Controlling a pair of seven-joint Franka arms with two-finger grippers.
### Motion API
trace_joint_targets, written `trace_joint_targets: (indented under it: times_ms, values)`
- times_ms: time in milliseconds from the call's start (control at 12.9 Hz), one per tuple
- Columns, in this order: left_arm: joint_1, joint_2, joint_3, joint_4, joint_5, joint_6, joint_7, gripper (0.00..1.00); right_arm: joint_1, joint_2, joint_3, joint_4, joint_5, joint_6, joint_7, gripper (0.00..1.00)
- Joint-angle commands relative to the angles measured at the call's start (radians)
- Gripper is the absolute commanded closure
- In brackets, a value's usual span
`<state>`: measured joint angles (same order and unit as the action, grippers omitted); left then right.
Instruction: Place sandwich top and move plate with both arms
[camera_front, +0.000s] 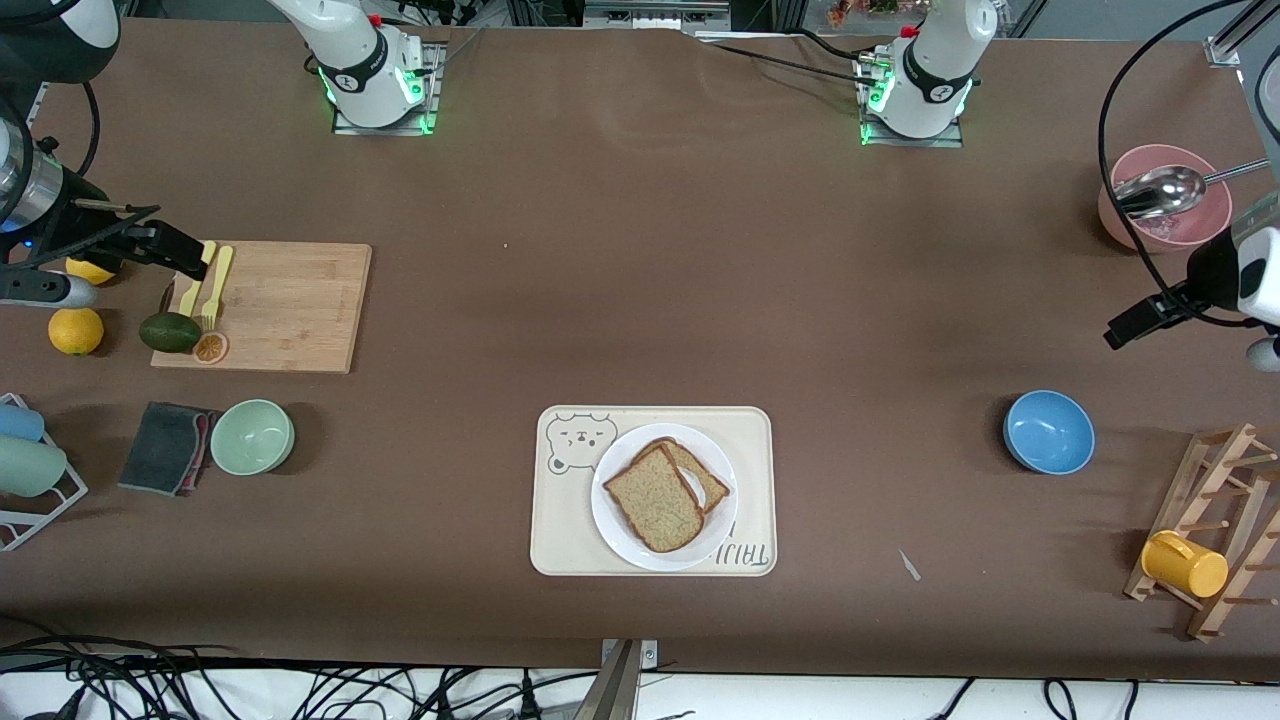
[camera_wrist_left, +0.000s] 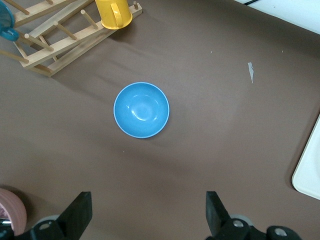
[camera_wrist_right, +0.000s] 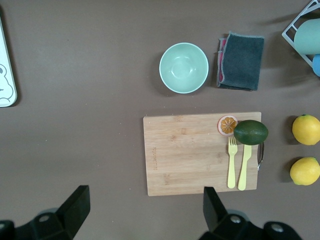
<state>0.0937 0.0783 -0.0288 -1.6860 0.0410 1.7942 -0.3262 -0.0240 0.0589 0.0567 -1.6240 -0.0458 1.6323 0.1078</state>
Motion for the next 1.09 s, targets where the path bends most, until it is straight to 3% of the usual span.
trace_joint_targets:
  times_ms: [0,233,544,1011]
  values:
    - [-0.006,-0.035,-0.011,0.005,0.034,-0.076,0.038,0.0,0.001,0.001,0.002,0.013,0.0,-0.011,-0.011,0.0]
    - [-0.026,-0.071,0.0,0.005,0.025,-0.126,0.053,0.0,0.001,0.001,0.002,0.013,0.0,-0.011,-0.011,0.0]
    - [-0.106,-0.071,0.079,0.07,0.019,-0.212,0.082,0.0,0.001,0.002,0.002,0.015,0.0,-0.009,-0.004,0.0]
    - [-0.115,-0.087,0.089,0.112,-0.064,-0.332,0.179,0.0,-0.001,0.002,0.0,0.019,0.007,-0.002,0.006,0.0]
